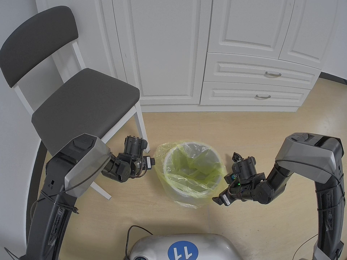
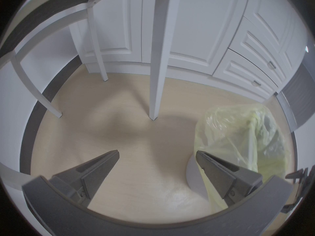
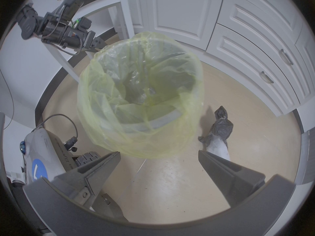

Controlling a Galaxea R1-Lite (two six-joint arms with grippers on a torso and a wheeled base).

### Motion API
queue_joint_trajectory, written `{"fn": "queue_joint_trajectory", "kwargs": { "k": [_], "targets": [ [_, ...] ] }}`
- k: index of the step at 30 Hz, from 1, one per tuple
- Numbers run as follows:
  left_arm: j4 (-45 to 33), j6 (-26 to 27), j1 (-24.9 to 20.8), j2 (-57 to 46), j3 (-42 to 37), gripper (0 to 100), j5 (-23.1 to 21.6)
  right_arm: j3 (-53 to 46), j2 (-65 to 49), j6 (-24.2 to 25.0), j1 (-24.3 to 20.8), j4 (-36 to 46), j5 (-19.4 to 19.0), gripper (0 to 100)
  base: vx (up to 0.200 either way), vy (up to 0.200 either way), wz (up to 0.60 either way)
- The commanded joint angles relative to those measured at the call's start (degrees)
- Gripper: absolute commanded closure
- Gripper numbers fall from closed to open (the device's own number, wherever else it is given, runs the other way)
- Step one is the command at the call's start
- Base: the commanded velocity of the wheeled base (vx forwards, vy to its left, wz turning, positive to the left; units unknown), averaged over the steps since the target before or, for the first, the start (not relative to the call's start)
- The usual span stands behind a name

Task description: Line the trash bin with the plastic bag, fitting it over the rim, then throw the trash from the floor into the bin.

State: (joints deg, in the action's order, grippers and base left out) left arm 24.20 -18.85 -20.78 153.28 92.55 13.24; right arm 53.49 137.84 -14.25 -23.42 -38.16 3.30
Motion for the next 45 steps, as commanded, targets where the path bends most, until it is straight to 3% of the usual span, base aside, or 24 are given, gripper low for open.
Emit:
{"fn": "queue_joint_trajectory", "kwargs": {
  "k": [1,13,21,26,33,39,45],
  "targets": [
    [0.94,3.64,-0.22,-6.86,-7.47,0,-1.02,0.56,2.79,0.45,-2.60,-0.08,0.39,0,0.000,0.000,0.00],
    [10.34,8.83,-2.68,-16.53,-20.92,0,-4.27,5.39,6.13,10.82,-9.63,-1.22,1.18,0,0.000,0.000,0.00],
    [15.88,10.50,-7.87,-17.23,-28.22,0,-7.97,-0.41,-2.75,10.21,-8.66,-1.04,-0.14,0,0.000,0.000,0.00],
    [16.85,9.88,-9.89,-12.40,-25.67,0,-7.35,-2.08,-6.88,5.81,-4.53,-1.04,-1.81,0,0.000,0.000,0.00],
    [14.91,8.83,-10.24,-7.30,-19.78,0,-5.24,-1.02,-8.82,5.55,-0.93,-1.04,-2.78,0,0.000,0.000,0.00],
    [4.10,-0.23,-10.68,-2.20,-5.54,0,-0.14,2.85,-6.18,5.64,2.06,-0.25,-2.78,0,0.000,0.000,0.00],
    [-3.02,-0.31,-10.68,-3.08,-5.19,0,0.82,4.25,-4.25,5.55,3.38,-0.08,-2.78,0,0.000,0.000,0.00]
  ]
}}
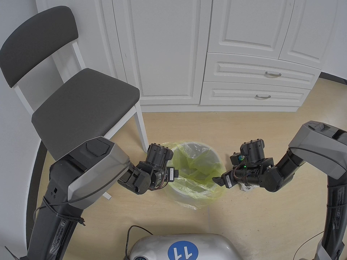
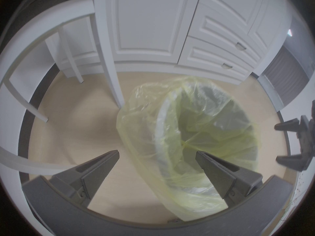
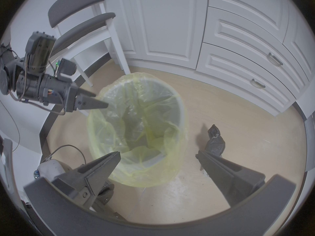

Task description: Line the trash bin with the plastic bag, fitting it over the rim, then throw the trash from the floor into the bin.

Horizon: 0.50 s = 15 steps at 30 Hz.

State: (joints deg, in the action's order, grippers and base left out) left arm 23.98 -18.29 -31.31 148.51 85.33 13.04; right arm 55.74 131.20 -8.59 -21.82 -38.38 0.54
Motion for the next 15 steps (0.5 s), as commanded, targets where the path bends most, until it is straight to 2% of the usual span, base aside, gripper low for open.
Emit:
{"fn": "queue_joint_trajectory", "kwargs": {
  "k": [1,5,9,10,11,12,14,15],
  "targets": [
    [-3.32,-0.70,-0.16,1.17,1.24,0,0.93,2.01,2.49,-0.11,2.05,0.14,-0.01,0,0.000,0.000,0.00],
    [-3.41,0.62,-0.07,-1.82,-3.24,0,-0.48,2.27,2.66,-0.19,2.66,0.23,-0.01,0,0.000,0.000,0.00],
    [-2.36,4.49,0.37,-6.12,-11.51,0,-7.07,2.62,2.84,-1.07,3.63,1.11,-0.10,0,0.000,0.000,0.00],
    [-2.36,4.49,0.37,-6.12,-11.51,0,-7.07,2.62,2.84,-1.07,3.63,1.11,-0.10,0,0.000,0.000,0.00],
    [0.02,8.79,0.98,-8.06,-16.87,0,-12.34,3.06,2.84,-1.25,3.80,2.08,-0.36,0,0.000,0.000,0.00],
    [1.95,11.61,1.69,-8.76,-19.50,0,-14.89,3.33,2.84,-1.25,3.98,2.60,-0.62,0,0.000,0.000,0.00],
    [4.50,15.56,2.57,-9.20,-23.11,0,-17.26,3.50,2.93,-1.34,4.24,3.04,-0.98,0,0.000,0.000,0.00],
    [6.78,19.69,3.44,-9.02,-25.48,0,-18.23,3.50,3.01,-1.34,4.33,3.22,-1.24,0,0.000,0.000,0.00]
  ]
}}
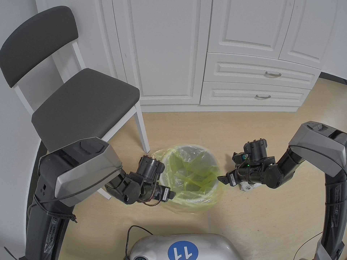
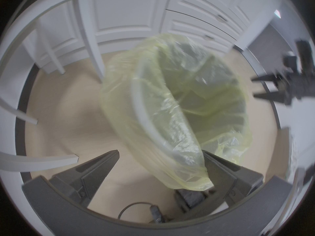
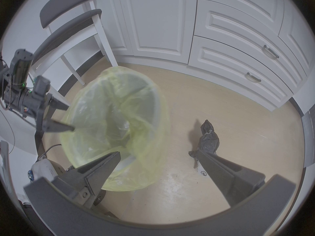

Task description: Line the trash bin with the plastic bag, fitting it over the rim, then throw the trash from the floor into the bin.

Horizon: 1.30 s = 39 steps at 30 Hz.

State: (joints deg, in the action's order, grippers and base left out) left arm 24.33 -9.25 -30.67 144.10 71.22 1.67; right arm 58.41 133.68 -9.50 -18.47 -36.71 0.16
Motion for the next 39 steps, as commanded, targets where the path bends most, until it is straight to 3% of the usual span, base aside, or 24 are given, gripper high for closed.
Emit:
{"fn": "queue_joint_trajectory", "kwargs": {
  "k": [1,9,19,23,25,26,32,36,39],
  "targets": [
    [7.40,12.15,3.25,-4.27,-11.89,0,-6.94,0.92,0.79,-0.44,1.15,1.55,-0.95,0,0.000,0.000,0.00],
    [13.55,12.77,4.57,-1.72,-11.63,0,-7.12,1.54,2.99,-0.96,1.15,1.55,-0.95,0,0.000,0.000,0.00],
    [13.46,12.07,6.59,1.79,-7.50,0,-6.77,3.47,5.10,-1.31,2.91,1.64,-0.95,0,0.000,0.000,0.00],
    [13.02,2.57,7.47,4.69,1.03,0,-5.54,4.96,6.06,-1.31,3.79,3.31,-0.95,0,0.000,0.000,0.00],
    [12.93,2.22,7.47,4.87,1.38,0,-5.45,4.96,6.06,-1.31,3.79,3.40,-0.95,0,0.000,0.000,0.00],
    [10.74,-2.26,8.17,6.80,7.18,0,-1.67,6.02,7.65,-1.31,4.14,3.83,-0.86,0,0.000,0.000,0.00],
    [4.41,-7.45,10.02,12.96,21.86,0,6.68,8.57,9.67,-0.79,4.93,3.92,-0.86,0,0.000,0.000,0.00],
    [3.88,-7.89,10.37,16.12,27.92,0,10.37,9.53,9.93,0.00,5.37,3.92,-0.77,0,0.000,0.000,0.00],
    [2.30,-7.89,10.72,16.56,29.24,0,10.55,10.50,10.19,1.59,5.37,3.92,-0.42,0,0.000,0.000,0.00]
  ]
}}
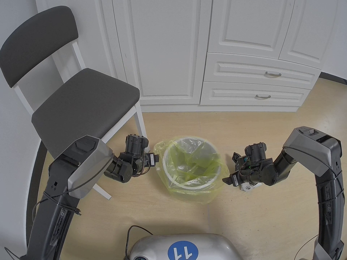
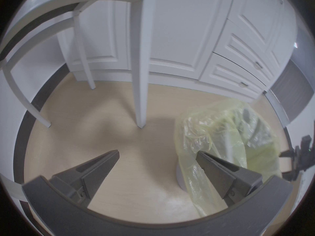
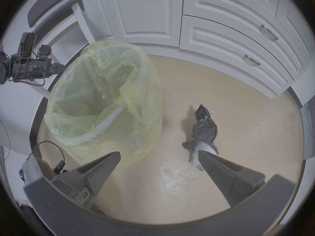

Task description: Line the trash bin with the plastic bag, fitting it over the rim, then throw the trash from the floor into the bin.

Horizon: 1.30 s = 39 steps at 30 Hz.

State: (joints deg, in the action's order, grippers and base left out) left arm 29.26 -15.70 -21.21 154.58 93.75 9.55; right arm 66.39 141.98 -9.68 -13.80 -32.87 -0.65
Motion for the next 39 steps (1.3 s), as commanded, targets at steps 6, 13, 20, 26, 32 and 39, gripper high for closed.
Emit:
{"fn": "queue_joint_trajectory", "kwargs": {
  "k": [6,13,20,26,32,39],
  "targets": [
    [-8.43,-2.76,1.44,7.67,12.16,0,3.37,4.80,3.91,3.00,0.62,0.17,0.91,0,0.000,0.000,0.00],
    [-11.94,-2.93,0.29,8.90,14.45,0,6.54,12.89,8.05,9.33,-0.09,4.57,1.00,0,0.000,0.000,0.00],
    [-11.94,-2.84,0.12,8.81,13.92,0,6.54,24.14,13.14,15.74,0.09,11.68,1.88,0,0.000,0.000,0.00],
    [-11.50,-2.93,0.12,8.90,13.83,0,6.54,31.87,15.52,16.36,0.53,22.14,3.63,0,0.000,0.000,0.00],
    [-11.42,-2.93,0.12,8.99,13.57,0,6.63,37.32,18.77,18.82,0.44,24.34,4.34,0,0.000,0.000,0.00],
    [-11.33,-2.93,0.03,8.90,13.13,0,6.54,44.18,21.76,20.49,0.62,31.37,4.25,0,0.000,0.000,0.00]
  ]
}}
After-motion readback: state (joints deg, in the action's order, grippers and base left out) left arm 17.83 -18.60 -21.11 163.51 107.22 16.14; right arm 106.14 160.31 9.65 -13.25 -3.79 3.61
